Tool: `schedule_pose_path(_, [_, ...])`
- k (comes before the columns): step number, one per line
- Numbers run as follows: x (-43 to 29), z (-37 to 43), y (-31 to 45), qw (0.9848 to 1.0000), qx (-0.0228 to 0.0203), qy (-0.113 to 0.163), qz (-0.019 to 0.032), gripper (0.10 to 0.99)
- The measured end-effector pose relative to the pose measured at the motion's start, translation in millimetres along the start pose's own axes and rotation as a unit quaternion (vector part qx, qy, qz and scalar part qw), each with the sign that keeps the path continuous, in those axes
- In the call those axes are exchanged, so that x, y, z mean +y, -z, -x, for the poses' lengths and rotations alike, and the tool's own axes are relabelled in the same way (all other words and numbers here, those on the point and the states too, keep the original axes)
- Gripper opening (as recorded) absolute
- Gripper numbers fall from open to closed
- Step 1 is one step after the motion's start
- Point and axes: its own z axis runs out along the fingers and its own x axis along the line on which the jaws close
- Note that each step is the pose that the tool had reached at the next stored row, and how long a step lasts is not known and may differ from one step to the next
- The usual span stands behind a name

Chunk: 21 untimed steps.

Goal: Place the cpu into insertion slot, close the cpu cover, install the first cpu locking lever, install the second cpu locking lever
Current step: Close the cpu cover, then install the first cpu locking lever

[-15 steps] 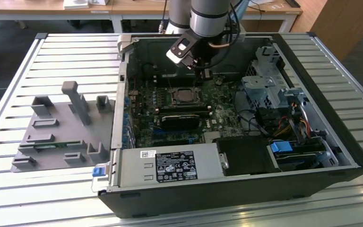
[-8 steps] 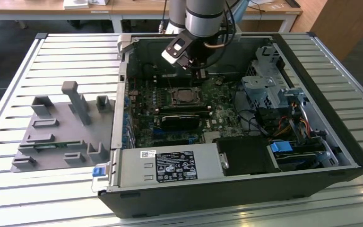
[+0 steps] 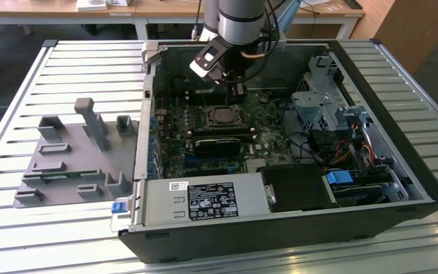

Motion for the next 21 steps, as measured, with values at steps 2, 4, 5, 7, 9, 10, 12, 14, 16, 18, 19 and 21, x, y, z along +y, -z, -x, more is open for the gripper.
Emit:
schedule_pose_path(2, [-1.9,-0.1,0.1,1.0,0.0,0.0,0.0,0.106])
schedule_pose_path(4, [-3.5,-0.2,0.1,1.0,0.0,0.0,0.0,0.106])
schedule_pose_path(5, [-4.1,-0.2,0.1,1.0,0.0,0.0,0.0,0.106])
schedule_pose_path(7, [-4.8,-0.2,0.1,1.0,0.0,0.0,0.0,0.106])
schedule_pose_path(9, [-4.9,-0.2,0.8,1.0,-0.0002,0.0,-0.0001,0.106])
schedule_pose_path(10, [-4.9,-0.2,1.7,1.0,-0.0002,0.0,-0.0001,0.106])
schedule_pose_path(12, [-4.7,-0.4,5.6,1.0,-0.0001,0.0,0.0,0.106])
schedule_pose_path(14, [-4.6,-0.7,10.9,1.0,-0.0004,0.0,-0.0001,0.106])
schedule_pose_path(16, [-4.4,-1.0,16.9,1.0,-0.0006,0.0,-0.0001,0.106])
schedule_pose_path(18, [-4.3,-1.2,22.8,1.0,-0.0009,0.0,-0.0001,0.106])
schedule_pose_path(19, [-4.2,-1.3,25.8,1.0,-0.0011,0.0,-0.0001,0.106])
schedule_pose_path(21, [-4.0,-1.6,31.3,1.0,-0.0021,0.0,-0.0001,0.106])
